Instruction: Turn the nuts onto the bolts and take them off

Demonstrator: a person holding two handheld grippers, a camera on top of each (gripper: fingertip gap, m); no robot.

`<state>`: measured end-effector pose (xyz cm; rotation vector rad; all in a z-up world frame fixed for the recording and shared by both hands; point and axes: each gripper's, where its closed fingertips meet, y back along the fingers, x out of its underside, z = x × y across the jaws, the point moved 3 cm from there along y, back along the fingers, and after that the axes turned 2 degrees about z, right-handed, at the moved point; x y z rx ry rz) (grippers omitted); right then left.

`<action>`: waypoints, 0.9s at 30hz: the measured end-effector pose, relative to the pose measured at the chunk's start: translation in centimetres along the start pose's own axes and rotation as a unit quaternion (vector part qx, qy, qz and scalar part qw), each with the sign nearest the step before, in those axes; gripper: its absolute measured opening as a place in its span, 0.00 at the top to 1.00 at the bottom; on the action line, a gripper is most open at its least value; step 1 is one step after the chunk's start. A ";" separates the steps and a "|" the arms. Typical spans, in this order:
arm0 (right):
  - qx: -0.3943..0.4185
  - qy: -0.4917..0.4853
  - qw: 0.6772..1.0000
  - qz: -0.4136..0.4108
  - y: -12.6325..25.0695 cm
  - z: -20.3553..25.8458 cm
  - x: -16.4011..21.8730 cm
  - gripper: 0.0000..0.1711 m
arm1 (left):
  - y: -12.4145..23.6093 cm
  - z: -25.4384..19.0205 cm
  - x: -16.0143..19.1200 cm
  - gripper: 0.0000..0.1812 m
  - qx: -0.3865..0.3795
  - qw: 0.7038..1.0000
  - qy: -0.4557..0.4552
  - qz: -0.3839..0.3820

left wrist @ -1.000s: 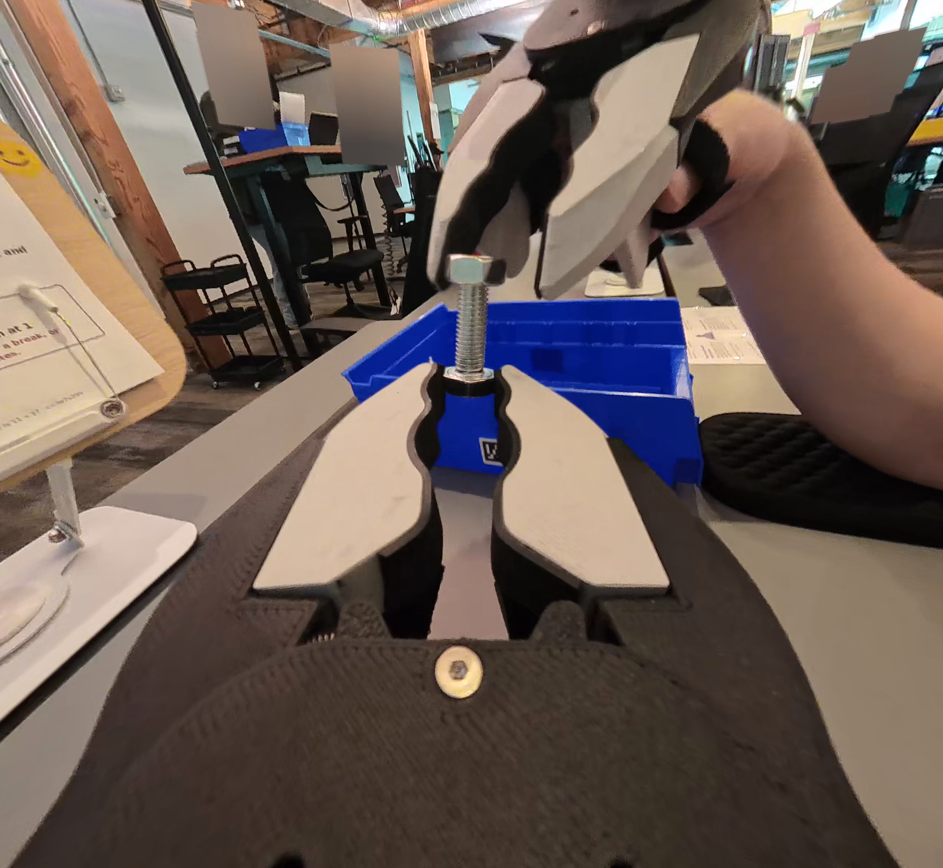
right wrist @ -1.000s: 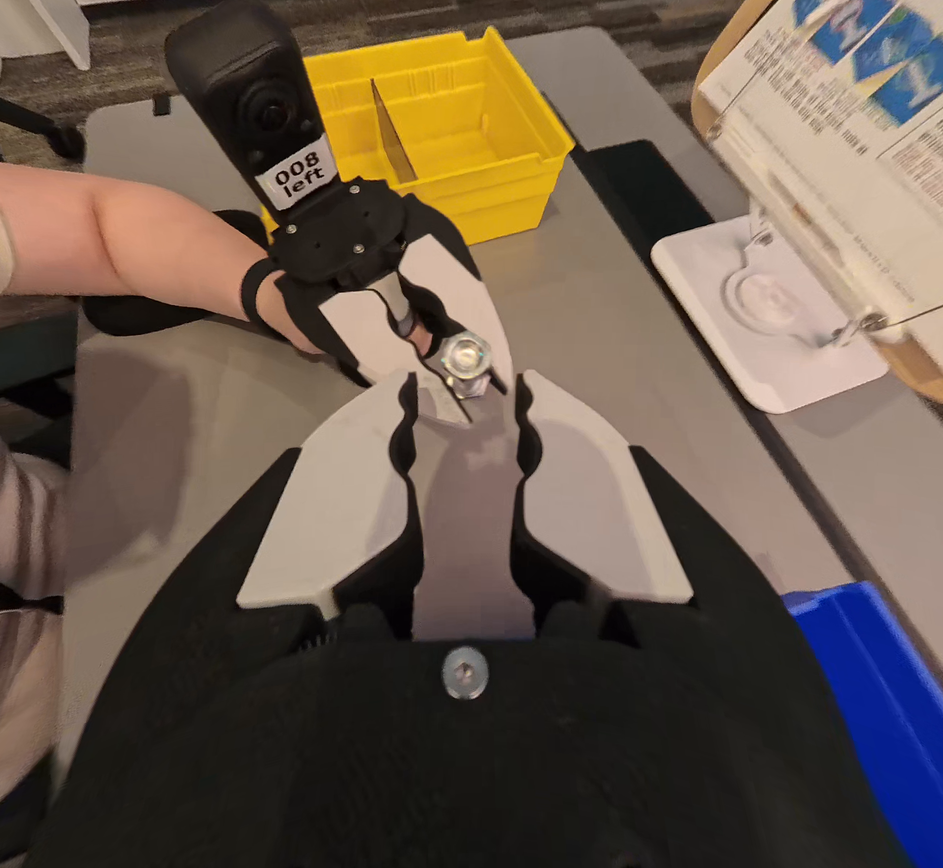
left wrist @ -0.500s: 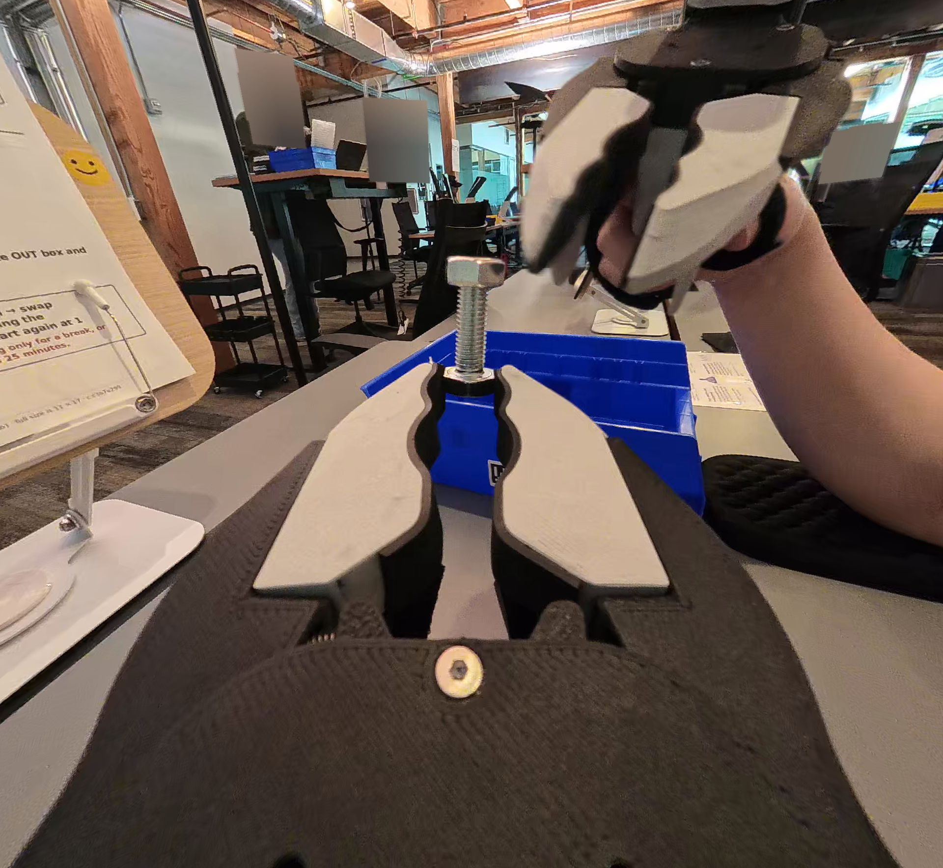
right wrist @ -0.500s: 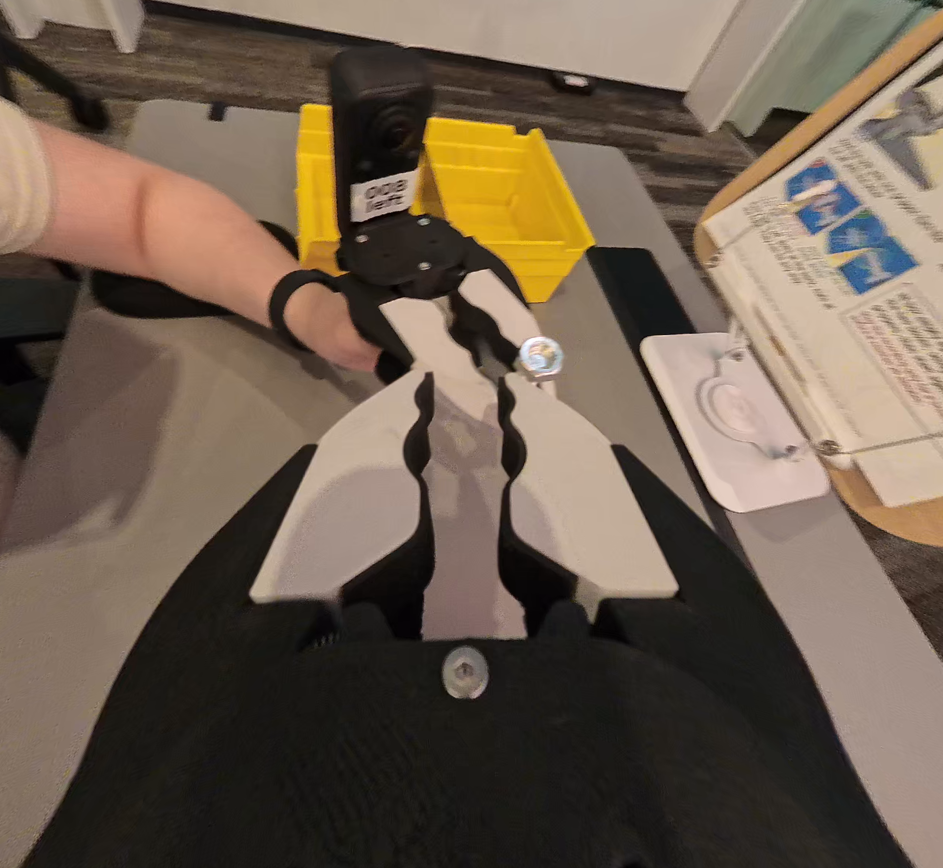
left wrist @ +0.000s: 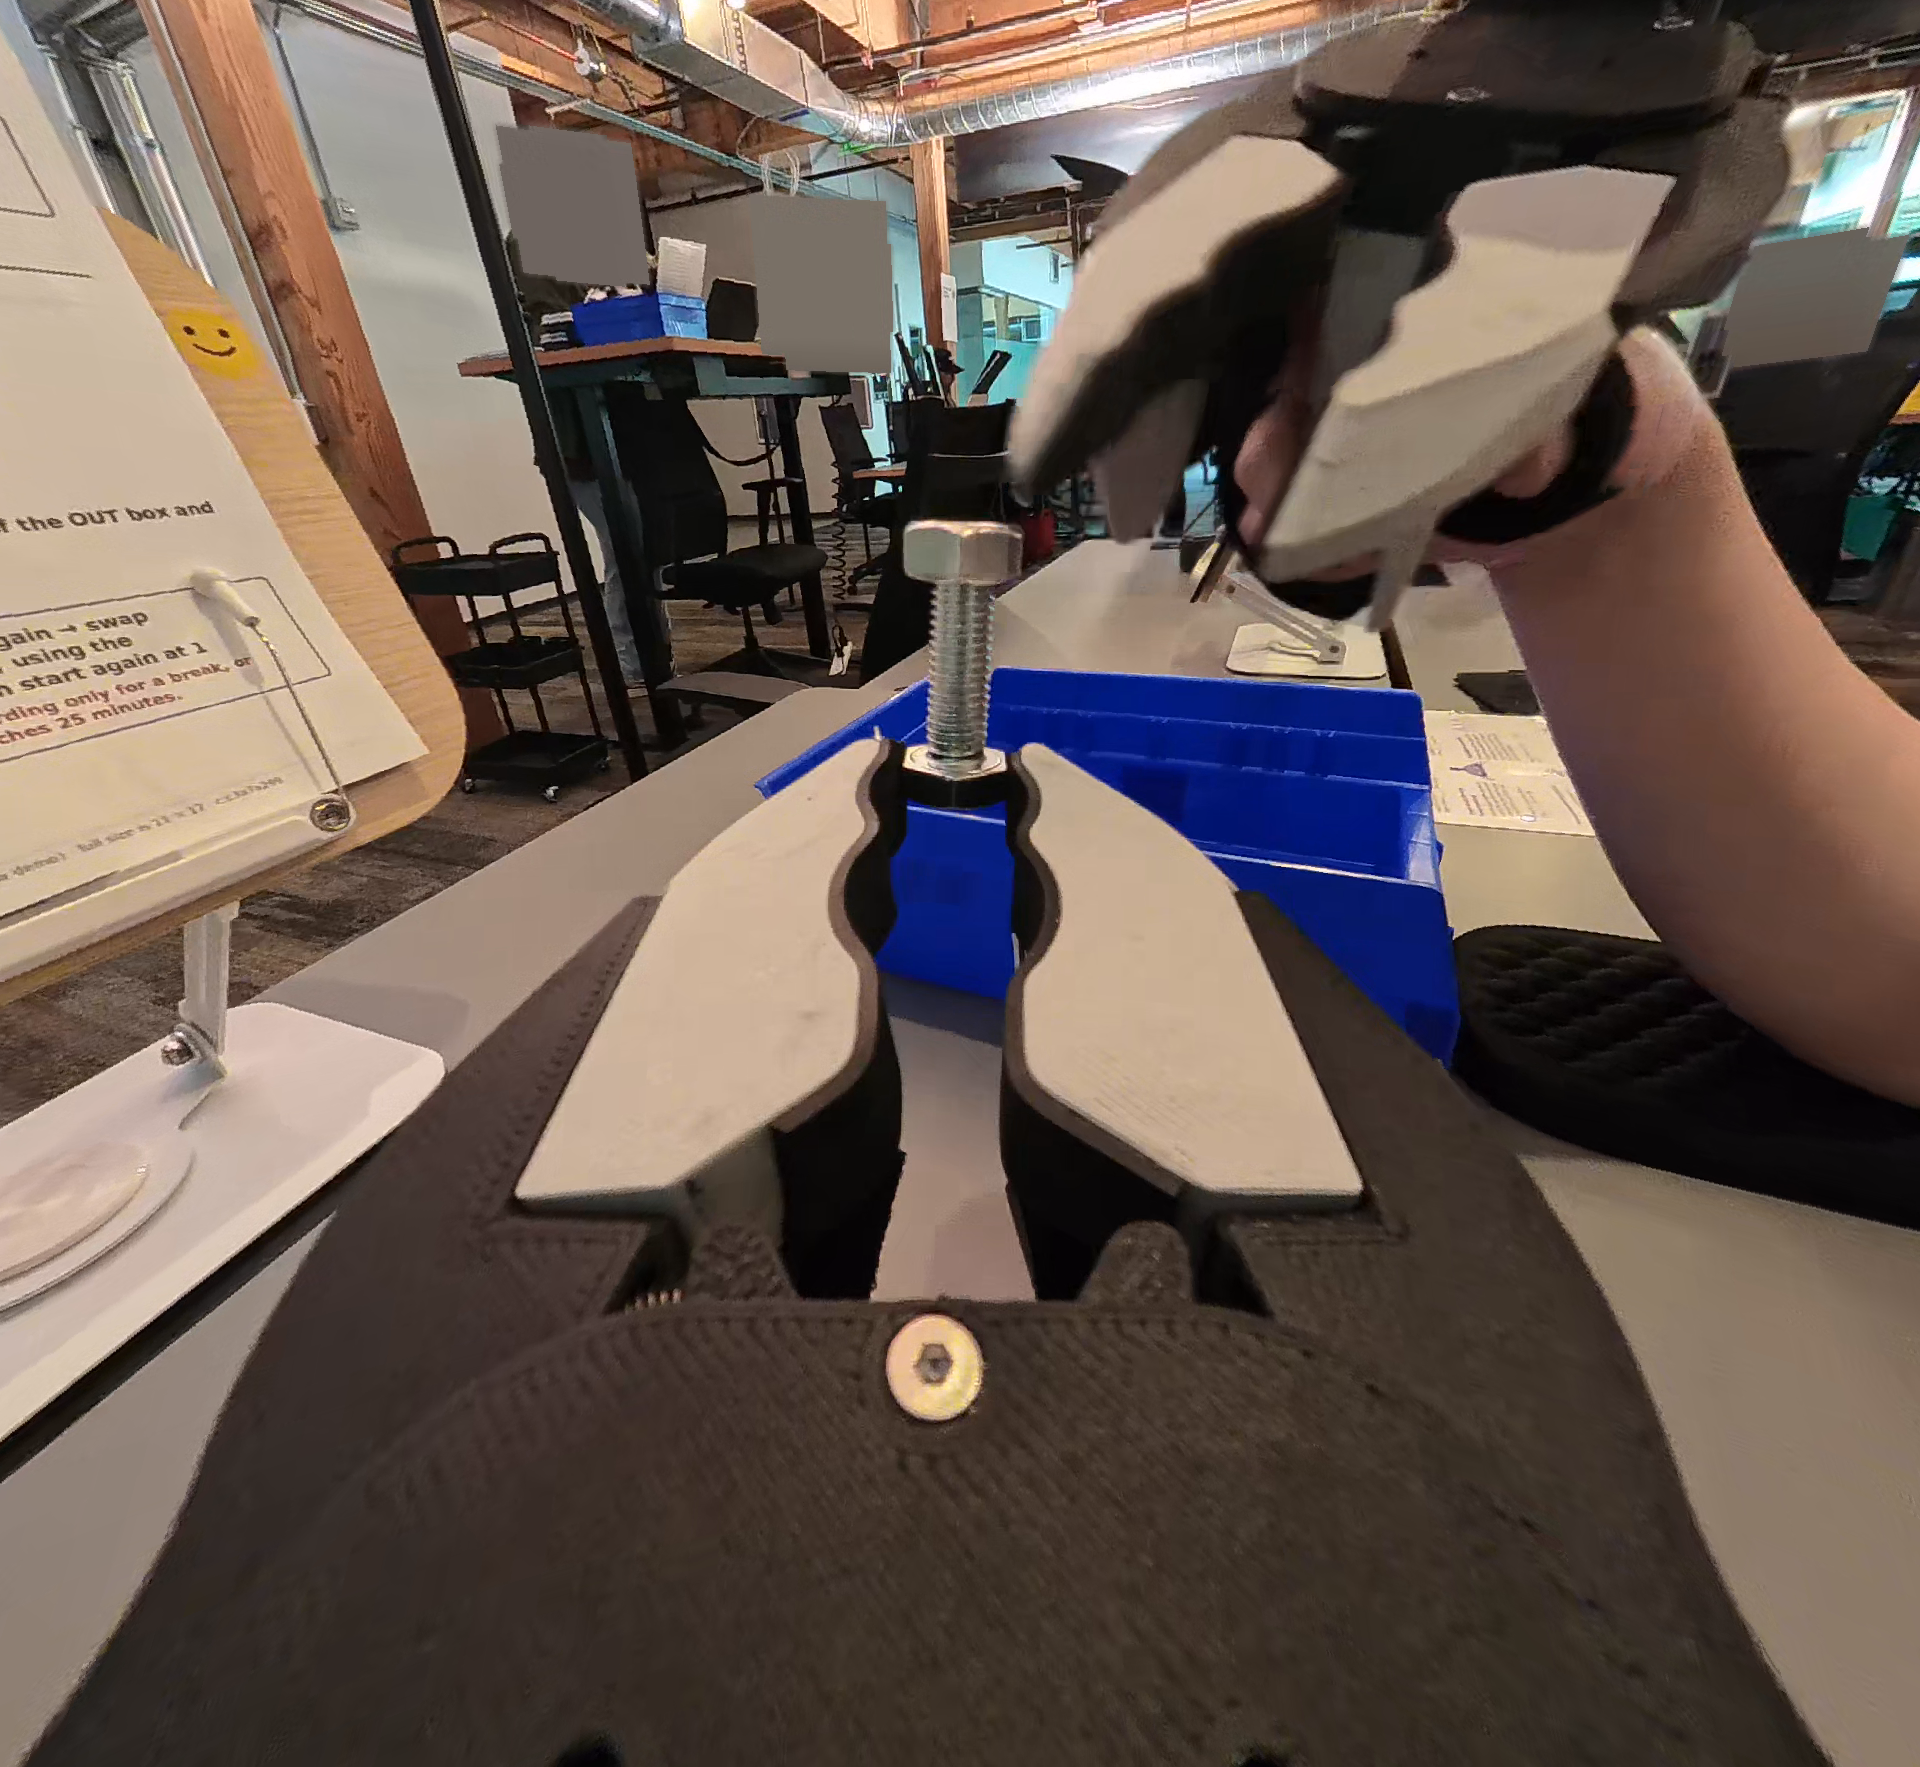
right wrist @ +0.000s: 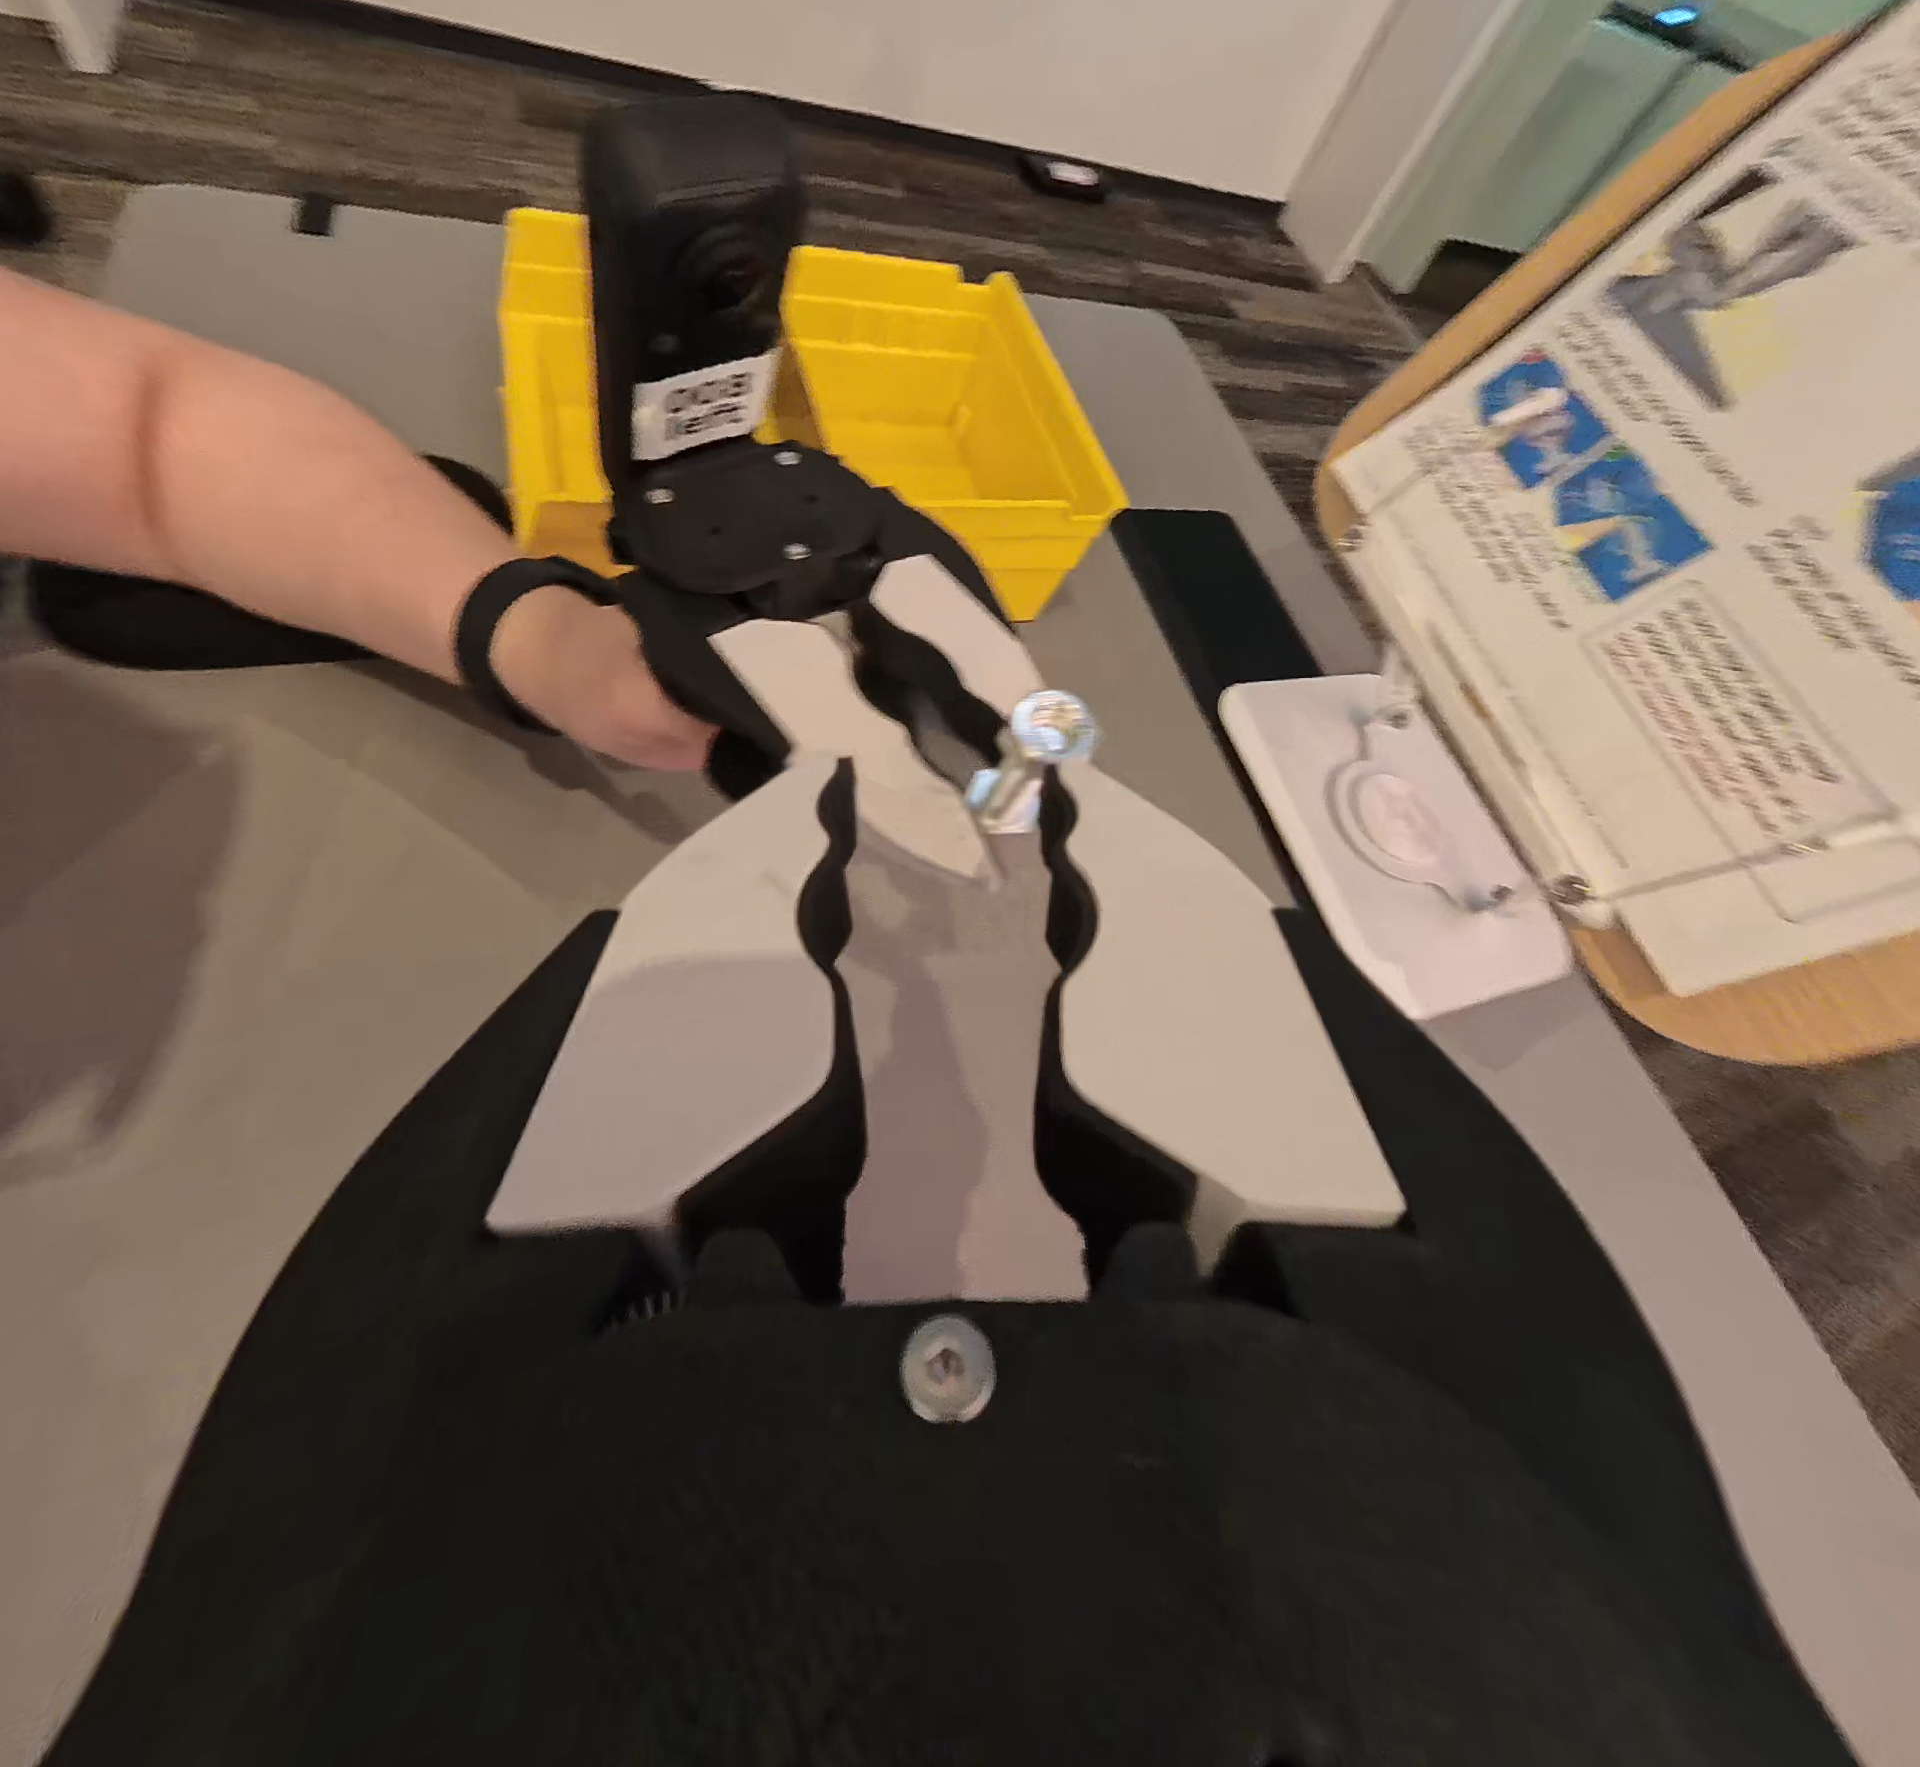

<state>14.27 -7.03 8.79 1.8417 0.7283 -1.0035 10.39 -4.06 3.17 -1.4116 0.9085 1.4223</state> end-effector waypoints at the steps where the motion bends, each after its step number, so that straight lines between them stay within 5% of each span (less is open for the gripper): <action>1: 0.017 -0.003 1.000 -0.006 0.0 -0.5 0.0 0.74 | 0.0 -0.2 0.0 0.90 0.002 1.000 -0.003 0.000; 6: -0.034 -0.020 0.999 0.014 -1.1 0.4 0.7 0.66 | -0.1 0.0 0.0 0.90 -0.005 1.000 -0.007 0.005; 10: -0.074 0.009 0.997 -0.013 -0.1 2.1 -0.4 0.81 | 0.3 0.7 -0.2 0.90 -0.009 1.000 0.014 -0.002; 14: 0.021 -0.013 1.000 -0.015 -0.5 -0.7 -0.2 0.60 | 0.2 0.1 -0.5 0.90 0.003 1.000 0.006 -0.008; 19: -0.037 -0.007 0.999 -0.005 -1.8 1.3 -0.2 0.54 | 0.3 0.5 -0.6 0.90 -0.011 1.000 0.010 -0.001; 22: -0.096 0.018 0.995 -0.006 -0.8 3.2 -0.4 0.75 | 0.7 1.6 -0.7 0.90 -0.023 0.999 0.046 -0.005; 27: -0.005 -0.015 0.998 -0.065 -1.1 0.4 -1.6 0.58 | 0.5 0.5 -1.3 0.90 0.001 0.999 0.033 -0.018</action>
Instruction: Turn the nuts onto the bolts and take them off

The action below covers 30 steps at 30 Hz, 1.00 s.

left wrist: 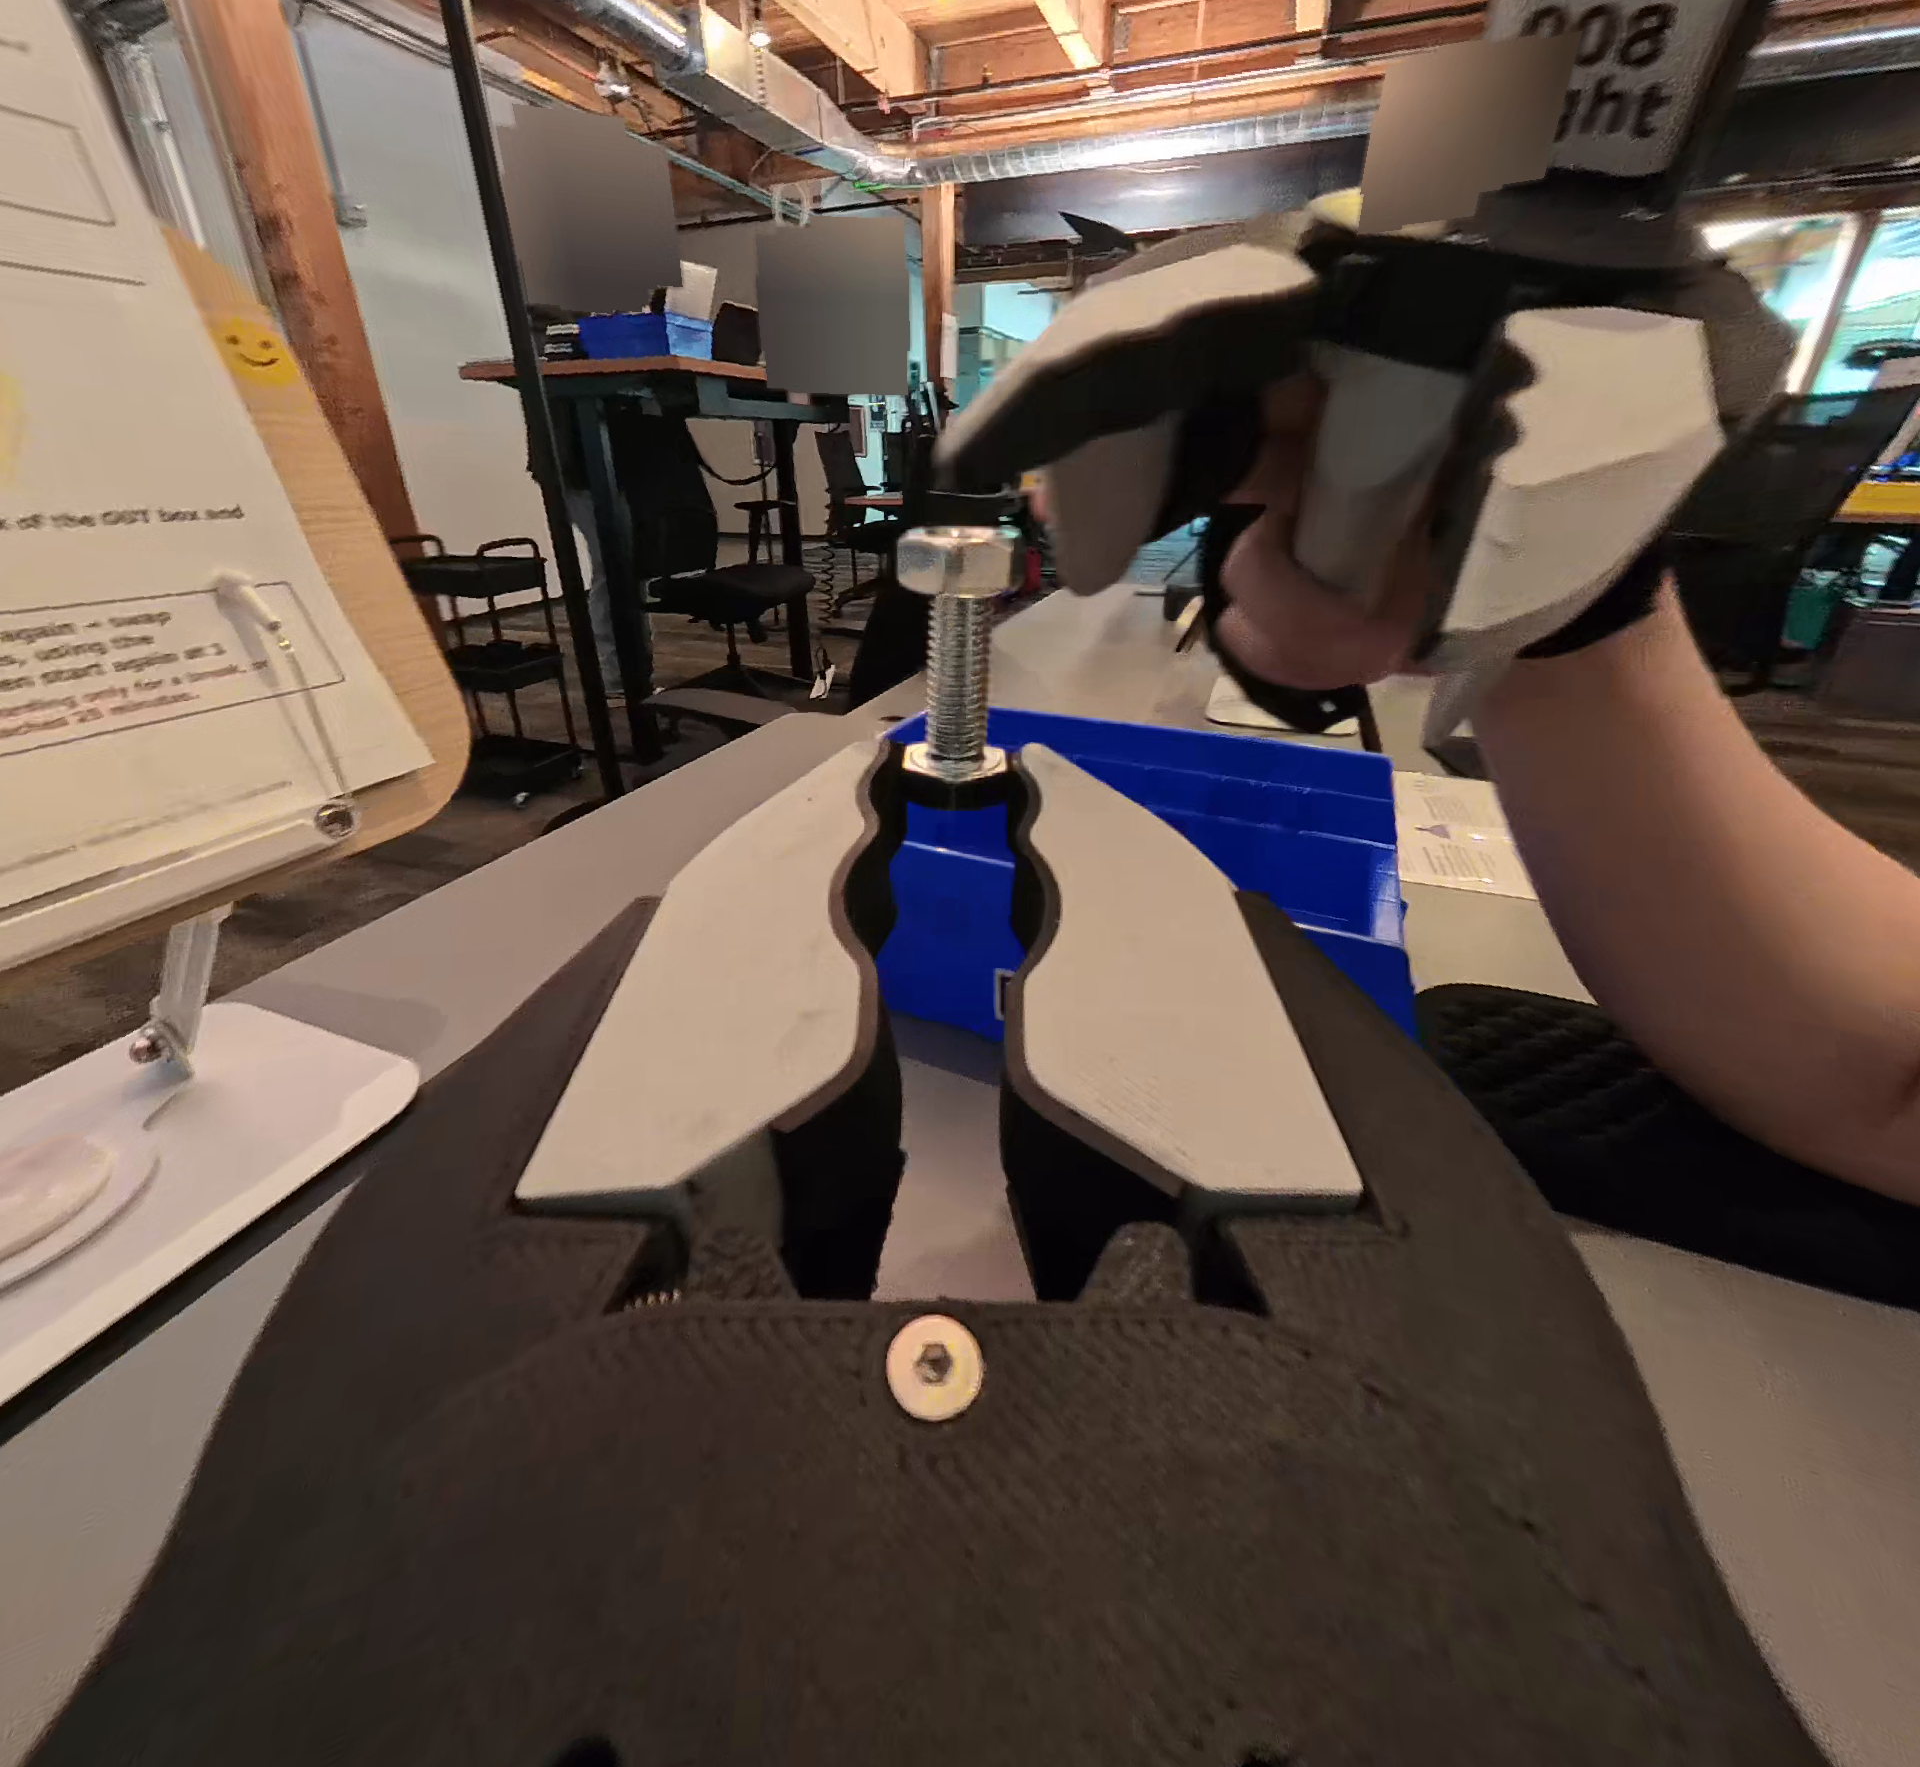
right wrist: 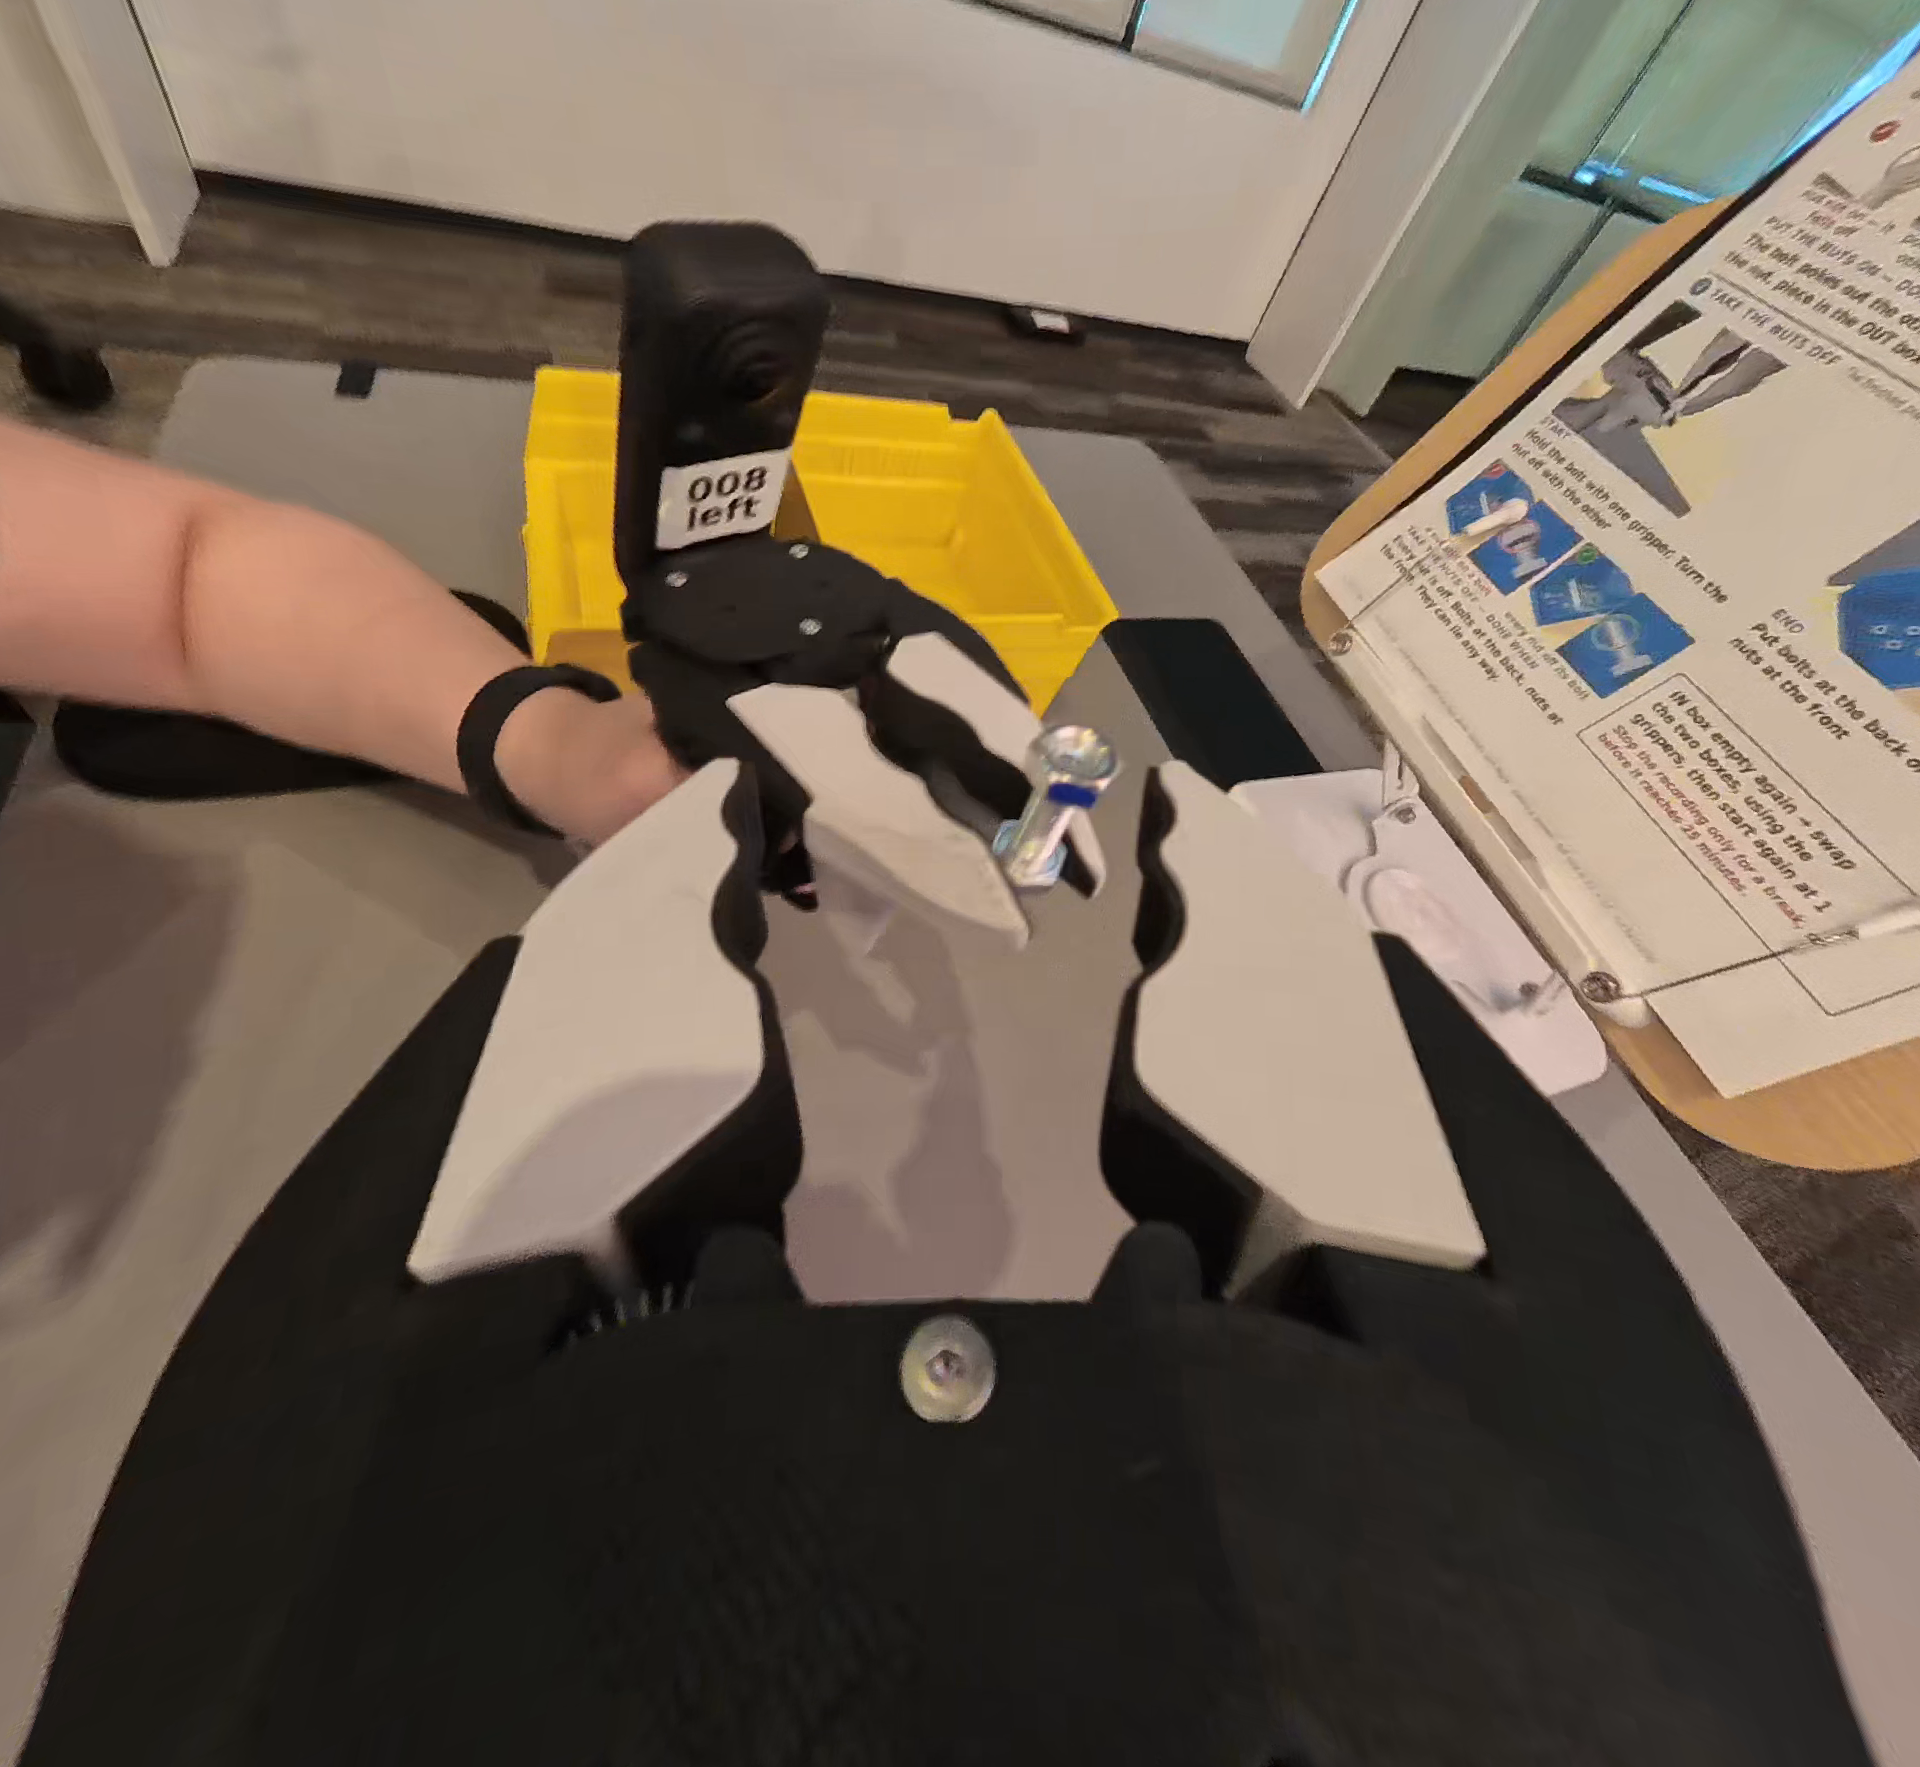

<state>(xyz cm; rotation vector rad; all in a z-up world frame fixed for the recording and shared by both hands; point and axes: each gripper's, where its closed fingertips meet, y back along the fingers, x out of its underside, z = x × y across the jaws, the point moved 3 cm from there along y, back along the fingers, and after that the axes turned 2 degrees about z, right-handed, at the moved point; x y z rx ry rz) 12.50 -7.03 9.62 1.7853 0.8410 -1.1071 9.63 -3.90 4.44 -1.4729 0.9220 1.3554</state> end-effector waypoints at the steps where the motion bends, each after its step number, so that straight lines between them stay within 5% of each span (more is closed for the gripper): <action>1: -0.006 -0.008 1.000 -0.006 -0.4 0.1 0.0 0.57 | -0.1 -0.3 -0.1 0.90 0.007 1.000 -0.002 -0.001; 7: -0.089 0.001 0.996 0.018 0.1 2.5 0.1 0.54 | 0.3 0.8 -0.4 0.90 -0.017 1.000 0.019 -0.002; 12: 0.002 -0.010 1.000 -0.027 0.0 -0.1 -0.7 0.58 | 0.5 0.4 -1.0 0.90 -0.005 1.000 0.010 -0.013; 18: -0.035 0.011 0.999 -0.002 -1.4 1.5 0.0 0.50 | 0.2 0.1 -0.8 0.90 -0.004 1.000 0.005 0.001; 20: -0.070 0.048 0.996 0.022 -0.5 2.8 0.3 0.72 | 0.4 0.8 -0.9 0.90 -0.016 1.000 0.020 -0.004; 23: -0.036 0.031 0.999 0.001 -0.1 2.1 -0.7 0.71 | 0.6 0.9 -1.2 0.90 -0.009 1.000 0.027 -0.010; 26: 0.011 0.016 1.000 -0.019 -0.7 0.5 -0.7 0.60 | 0.4 -0.1 -1.3 0.90 0.007 1.000 0.013 -0.011; 30: -0.013 0.017 1.000 -0.008 -1.9 1.0 0.0 0.57 | 0.1 -0.5 -1.2 0.90 0.011 1.000 0.003 -0.002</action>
